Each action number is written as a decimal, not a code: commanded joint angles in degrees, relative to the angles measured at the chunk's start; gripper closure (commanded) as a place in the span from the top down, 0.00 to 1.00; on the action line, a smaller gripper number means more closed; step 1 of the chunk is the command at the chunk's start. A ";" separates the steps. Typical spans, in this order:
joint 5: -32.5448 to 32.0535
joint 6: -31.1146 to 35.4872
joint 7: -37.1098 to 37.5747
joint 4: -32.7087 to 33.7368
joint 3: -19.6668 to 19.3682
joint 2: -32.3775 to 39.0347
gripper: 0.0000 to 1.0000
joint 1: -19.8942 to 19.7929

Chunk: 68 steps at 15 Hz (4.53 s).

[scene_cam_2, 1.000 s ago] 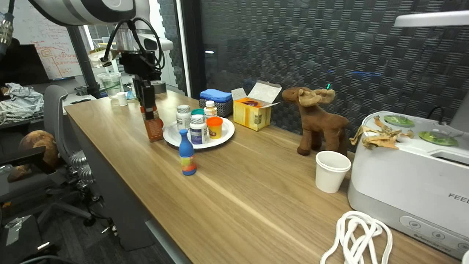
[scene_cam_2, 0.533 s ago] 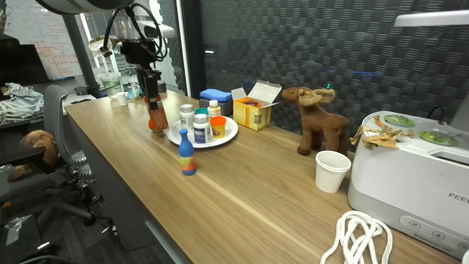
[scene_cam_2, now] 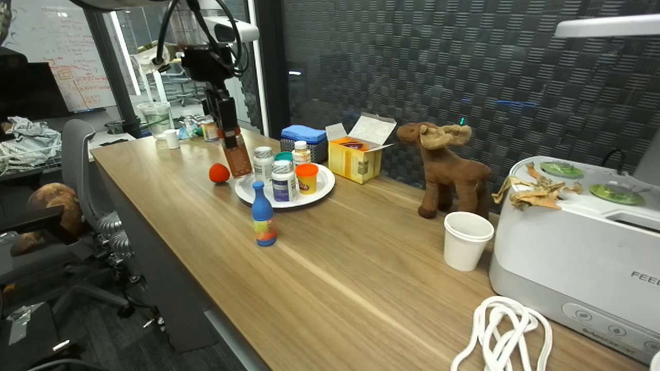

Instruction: Pick up all the objects surrounding the white plate and arrange them on the plate

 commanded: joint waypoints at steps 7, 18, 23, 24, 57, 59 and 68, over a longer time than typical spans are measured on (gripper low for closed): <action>-0.29 3.01 -5.80 4.94 -2.12 6.06 0.24 -1.61; -4.27 -3.62 -9.53 12.73 -3.66 11.36 0.24 -0.97; -4.56 -3.29 -11.76 13.31 -3.42 12.83 0.24 -0.65; -4.59 -2.65 -11.94 13.49 -3.41 13.05 0.24 -0.55; -0.01 -6.18 -9.57 10.48 0.60 4.20 1.00 2.45; 3.23 -5.53 -8.85 9.16 1.53 5.53 1.00 2.85; 8.33 -1.35 -9.75 6.43 2.73 11.25 1.00 4.00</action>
